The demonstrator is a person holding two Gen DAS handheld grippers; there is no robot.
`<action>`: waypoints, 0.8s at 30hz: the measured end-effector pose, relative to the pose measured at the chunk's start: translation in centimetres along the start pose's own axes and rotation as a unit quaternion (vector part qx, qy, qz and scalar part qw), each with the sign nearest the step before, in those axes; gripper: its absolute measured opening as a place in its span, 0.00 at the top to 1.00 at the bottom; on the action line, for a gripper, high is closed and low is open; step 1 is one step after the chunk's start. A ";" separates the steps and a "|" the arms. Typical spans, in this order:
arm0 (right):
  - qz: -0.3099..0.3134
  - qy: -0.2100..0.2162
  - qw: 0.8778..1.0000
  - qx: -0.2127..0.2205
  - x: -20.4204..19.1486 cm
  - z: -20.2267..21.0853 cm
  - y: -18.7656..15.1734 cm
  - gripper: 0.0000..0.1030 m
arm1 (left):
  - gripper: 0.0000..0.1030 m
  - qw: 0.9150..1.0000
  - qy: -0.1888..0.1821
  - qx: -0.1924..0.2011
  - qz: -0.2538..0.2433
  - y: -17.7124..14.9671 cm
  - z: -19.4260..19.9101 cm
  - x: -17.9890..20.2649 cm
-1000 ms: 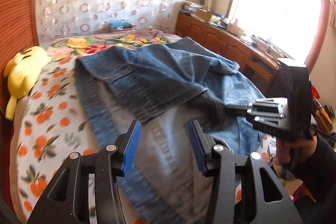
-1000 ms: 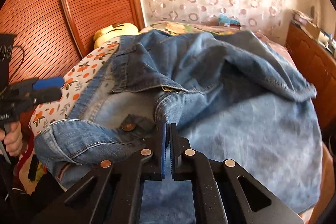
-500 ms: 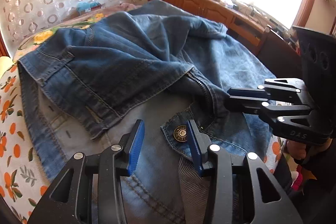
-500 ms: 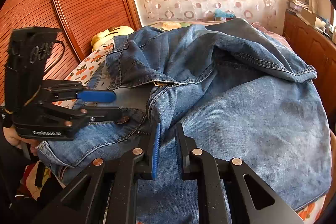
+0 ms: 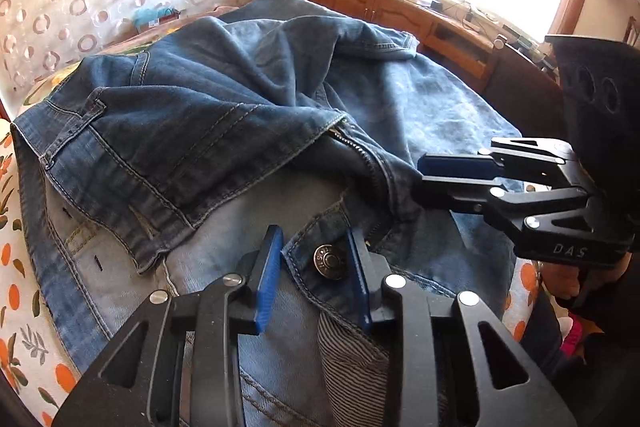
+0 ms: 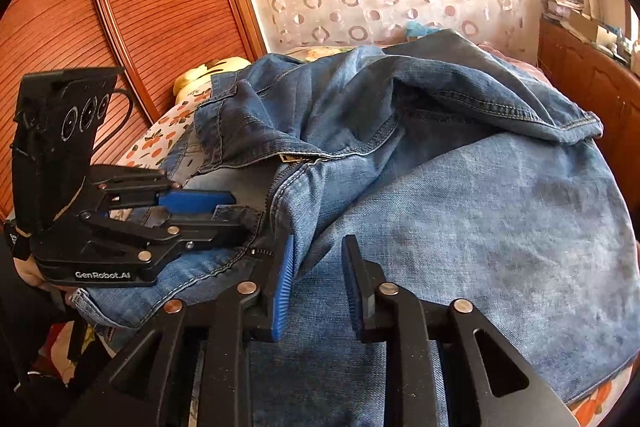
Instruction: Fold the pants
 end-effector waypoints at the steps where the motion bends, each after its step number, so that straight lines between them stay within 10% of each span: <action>1: -0.002 0.001 1.000 0.000 0.0 0.0 0.0 0.73 | 0.71 1.000 0.000 0.001 0.001 0.0 0.0 0.0; 8: -0.001 0.002 1.000 0.000 -0.2 0.0 0.5 0.73 | 0.96 0.999 -0.008 0.020 0.024 0.1 1.1 0.0; 21: 0.008 -0.007 0.999 0.033 -0.1 2.4 1.7 0.72 | 0.97 0.996 0.038 0.071 0.047 -0.6 7.0 -3.0; 24: 0.001 -0.014 0.999 0.040 0.8 2.8 2.0 0.58 | 0.97 0.993 0.065 0.082 0.062 -1.0 8.9 -5.1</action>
Point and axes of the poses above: each gripper's, at about its wrist camera, not at the fingertips, and z roughly against the way its jaws point, x to its right, y to its top, the point moved 10 cm from there along -z, roughly the way its jaws point, and after that the axes turned 8 degrees about -y, right-handed, at the moved point
